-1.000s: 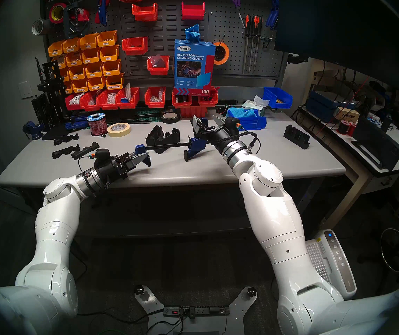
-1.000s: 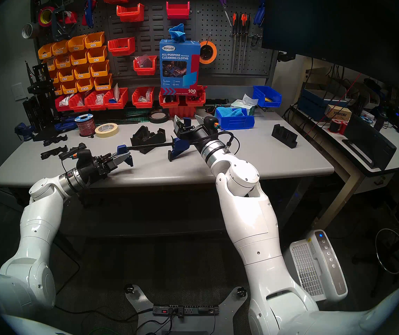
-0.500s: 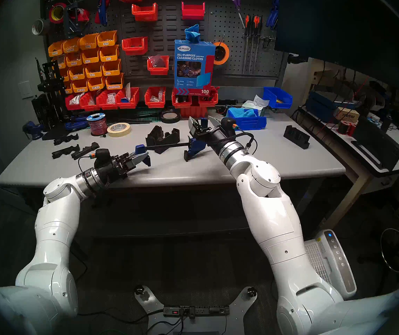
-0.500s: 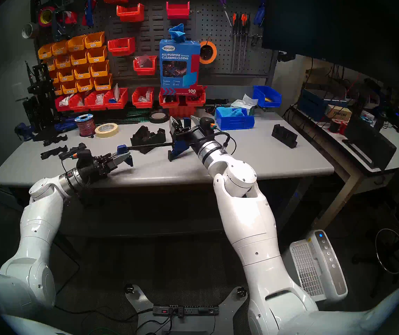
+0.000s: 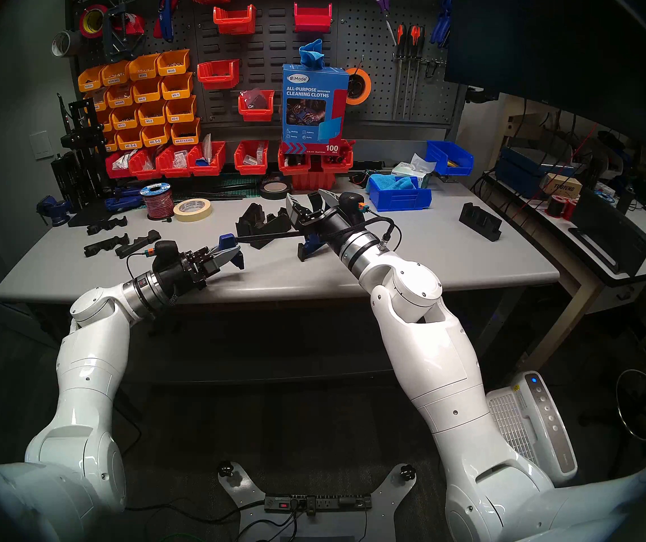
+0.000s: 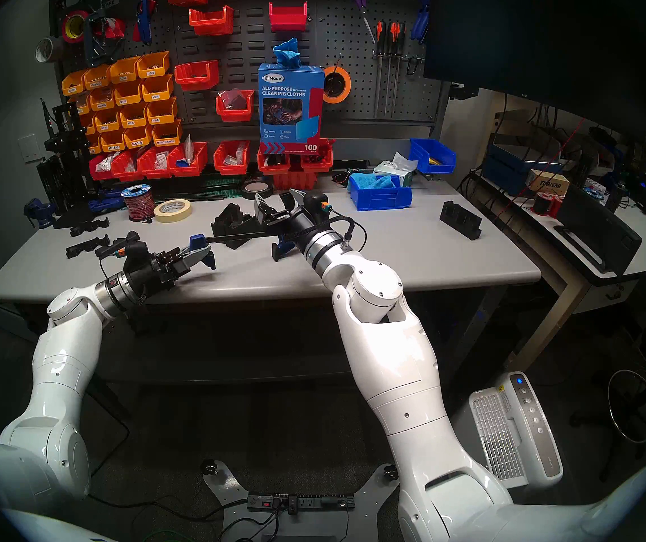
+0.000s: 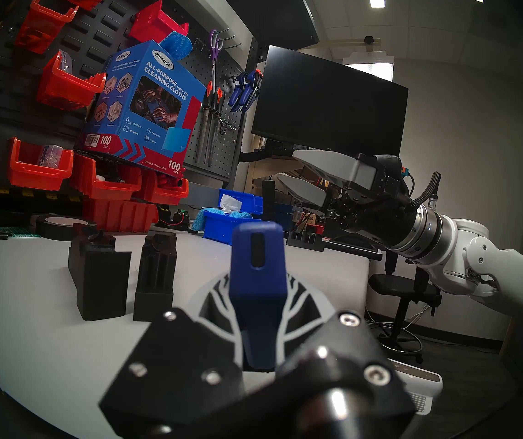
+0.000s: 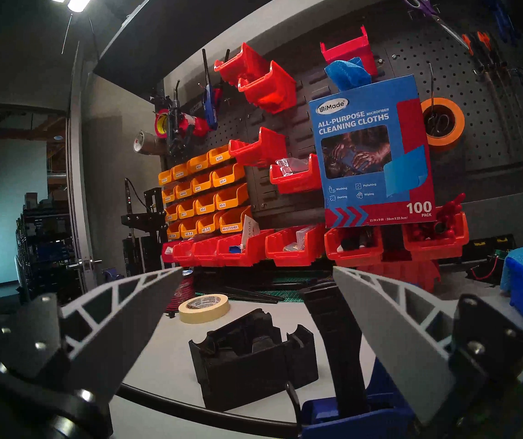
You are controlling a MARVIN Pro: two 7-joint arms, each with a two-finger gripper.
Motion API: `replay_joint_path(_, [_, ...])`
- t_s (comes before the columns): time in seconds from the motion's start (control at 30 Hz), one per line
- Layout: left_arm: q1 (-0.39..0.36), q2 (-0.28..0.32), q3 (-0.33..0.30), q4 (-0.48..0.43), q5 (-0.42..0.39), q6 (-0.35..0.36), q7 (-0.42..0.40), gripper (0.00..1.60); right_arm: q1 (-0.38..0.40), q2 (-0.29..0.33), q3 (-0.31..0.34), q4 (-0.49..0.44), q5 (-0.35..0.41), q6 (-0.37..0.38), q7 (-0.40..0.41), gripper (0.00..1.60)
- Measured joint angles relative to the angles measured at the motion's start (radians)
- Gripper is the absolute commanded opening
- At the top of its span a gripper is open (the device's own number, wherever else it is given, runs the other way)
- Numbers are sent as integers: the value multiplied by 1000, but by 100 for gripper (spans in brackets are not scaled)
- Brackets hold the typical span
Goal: Clamp the two 3D printed pieces together with the clamp
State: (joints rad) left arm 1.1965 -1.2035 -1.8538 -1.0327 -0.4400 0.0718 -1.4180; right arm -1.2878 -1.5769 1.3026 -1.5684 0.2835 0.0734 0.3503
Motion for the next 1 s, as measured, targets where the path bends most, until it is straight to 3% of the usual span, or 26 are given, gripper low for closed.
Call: replay_joint_path(1.0, [0, 0, -1, 0, 1, 0, -1, 0, -17, -9, -103, 40, -253, -222, -157, 160])
